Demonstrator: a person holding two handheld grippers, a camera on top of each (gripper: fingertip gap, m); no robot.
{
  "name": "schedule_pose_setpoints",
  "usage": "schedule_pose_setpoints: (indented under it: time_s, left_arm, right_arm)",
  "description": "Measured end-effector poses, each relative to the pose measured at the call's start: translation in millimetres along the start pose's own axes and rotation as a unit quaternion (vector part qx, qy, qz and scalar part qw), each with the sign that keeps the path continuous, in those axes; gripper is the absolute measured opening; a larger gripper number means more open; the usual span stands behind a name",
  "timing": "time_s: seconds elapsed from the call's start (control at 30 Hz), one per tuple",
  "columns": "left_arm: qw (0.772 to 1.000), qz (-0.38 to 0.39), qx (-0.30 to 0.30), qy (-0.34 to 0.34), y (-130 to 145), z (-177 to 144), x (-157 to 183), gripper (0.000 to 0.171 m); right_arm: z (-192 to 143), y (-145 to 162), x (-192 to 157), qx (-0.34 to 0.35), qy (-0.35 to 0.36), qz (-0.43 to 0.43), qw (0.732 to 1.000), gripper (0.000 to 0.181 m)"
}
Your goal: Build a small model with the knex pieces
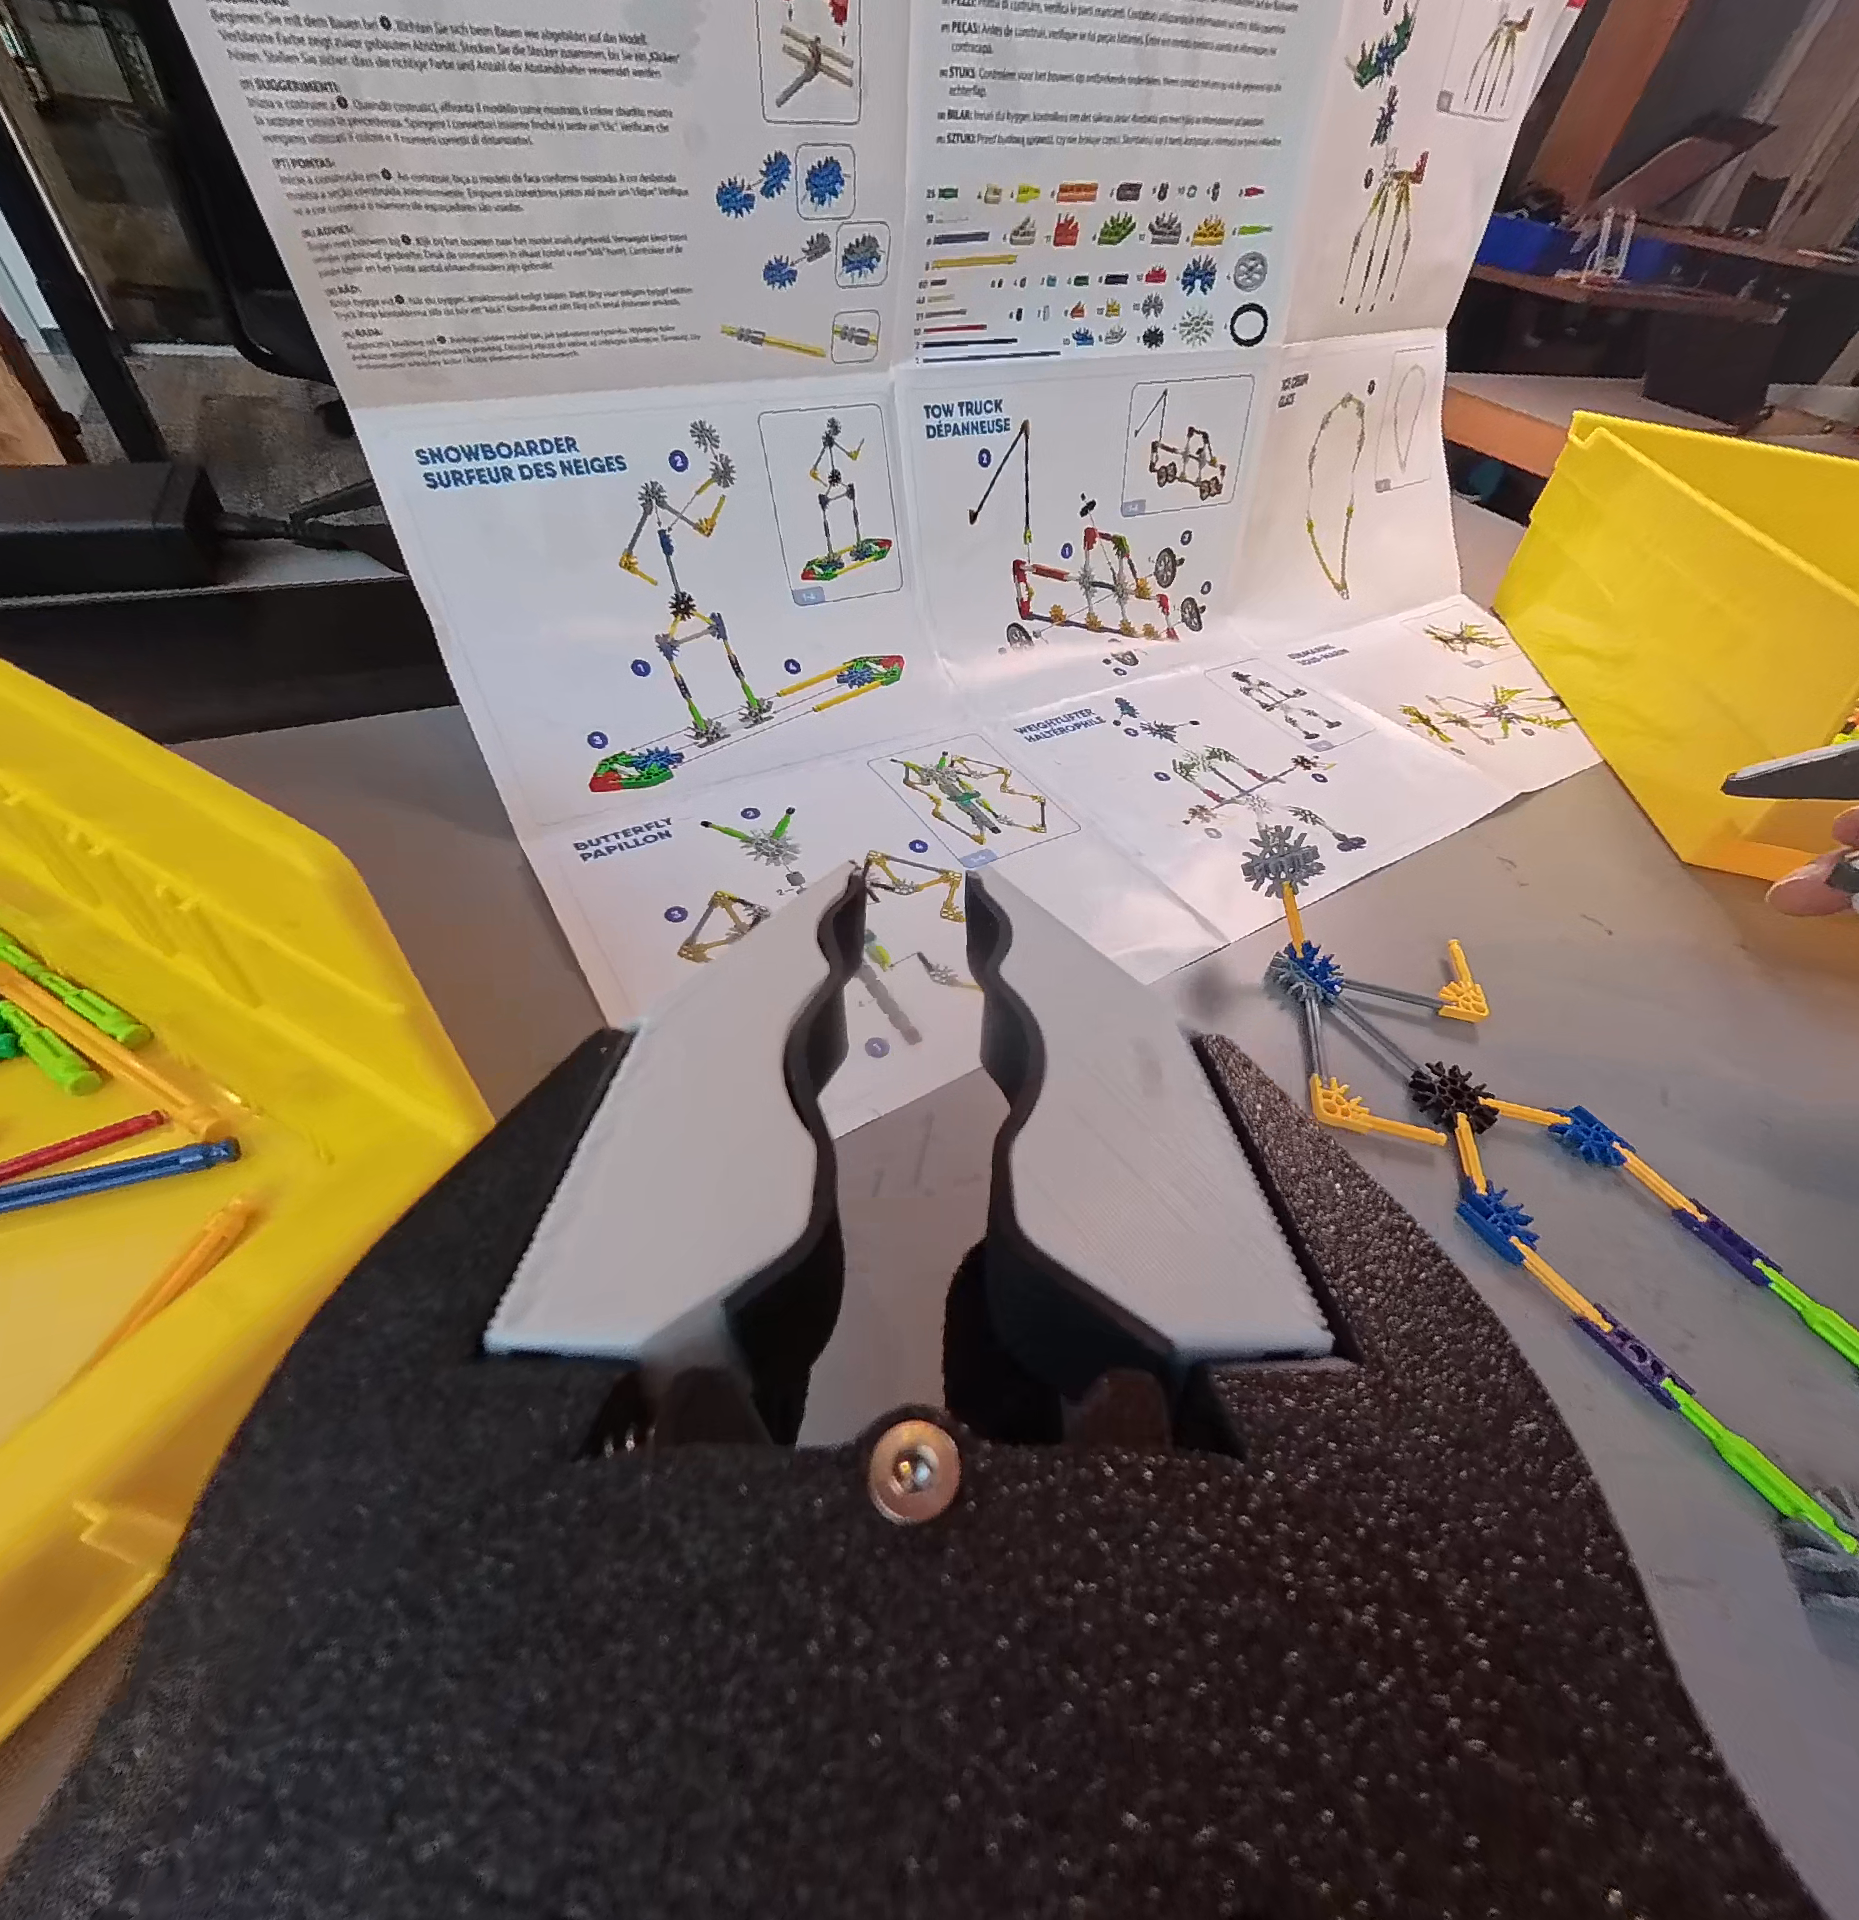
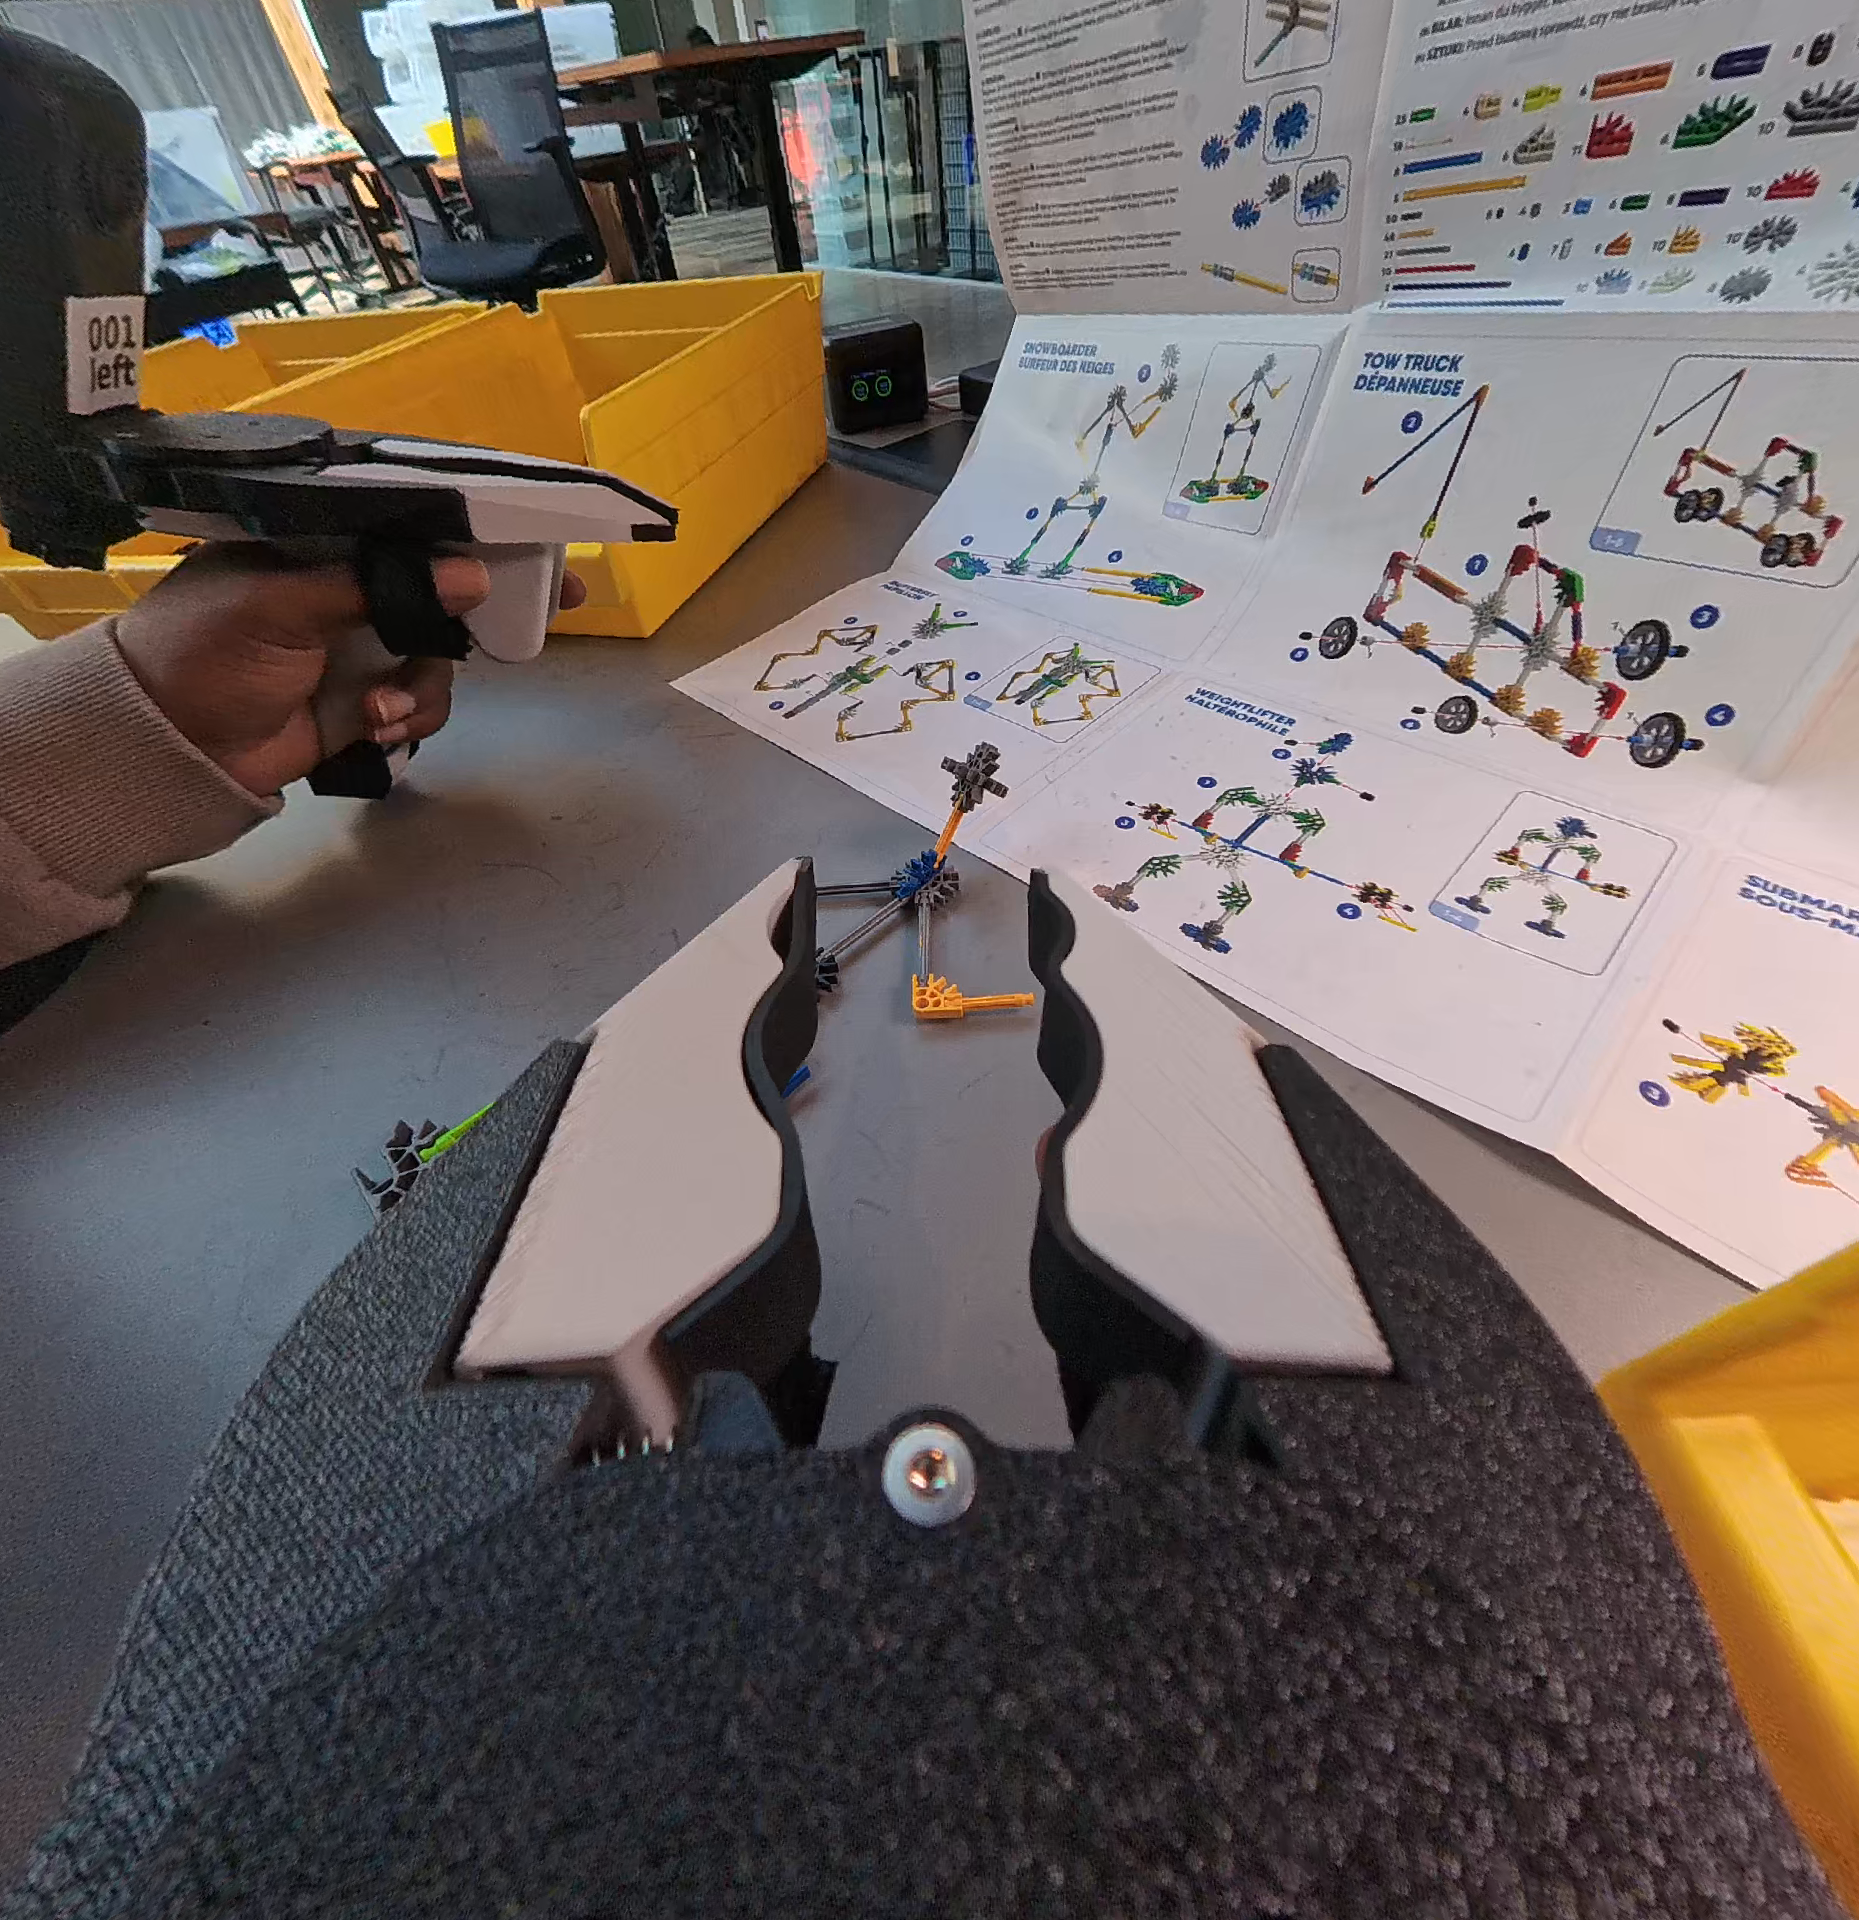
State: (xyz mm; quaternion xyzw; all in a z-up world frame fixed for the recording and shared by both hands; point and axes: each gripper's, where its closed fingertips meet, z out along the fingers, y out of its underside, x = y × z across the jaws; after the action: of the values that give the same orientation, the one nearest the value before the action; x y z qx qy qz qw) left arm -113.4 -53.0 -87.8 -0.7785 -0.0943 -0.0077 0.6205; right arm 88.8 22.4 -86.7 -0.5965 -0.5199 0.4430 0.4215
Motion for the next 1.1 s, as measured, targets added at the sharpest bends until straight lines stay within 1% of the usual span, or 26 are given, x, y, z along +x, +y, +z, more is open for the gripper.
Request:
schedule_pose_setpoints:
  time_s: [0.1,0.2,0.37,0.6,0.77,0.83,0.9,1.03,1.1]
  left_arm:
    - [1.0,0.021,-0.006,-0.014,-0.9,5.1,-3.8,0.019]
    - [0.999,0.028,-0.006,-0.014,-4.0,11.0,-2.4,0.019]
    - [0.998,0.051,-0.017,-0.02,2.4,15.0,1.1,0.019]
    - [0.997,0.065,-0.027,-0.042,0.1,24.0,-8.4,0.019]
    - [0.991,0.079,-0.071,-0.081,1.6,48.0,-27.9,0.021]
    - [0.986,0.081,-0.109,-0.095,8.4,61.9,-35.7,0.025]
    - [0.98,0.083,-0.142,-0.111,14.6,76.0,-43.9,0.025]
    - [0.97,0.094,-0.173,-0.146,12.6,99.7,-59.3,0.025]
    - [0.967,0.08,-0.182,-0.158,9.9,111.6,-65.3,0.024]
  right_arm:
    - [0.3,0.8,-0.6,-0.003,0.0,-0.001,1.0,0.039]
    - [-0.2,0.9,-3.1,-0.003,-0.004,-0.005,1.0,0.039]
    - [-1.0,0.9,-5.6,-0.004,-0.004,-0.014,1.0,0.039]
    - [0.4,4.7,-8.7,-0.015,-0.013,-0.008,1.0,0.036]
    - [2.1,7.0,-9.5,-0.022,-0.014,-0.009,1.0,0.036]
    - [2.3,7.1,-9.7,-0.022,-0.014,-0.01,1.0,0.036]
    - [2.2,7.2,-9.8,-0.022,-0.015,-0.009,1.0,0.036]
    - [1.8,6.8,-9.9,-0.021,-0.018,-0.006,1.0,0.036]
    - [1.9,7.1,-9.6,-0.022,-0.021,-0.002,1.0,0.036]
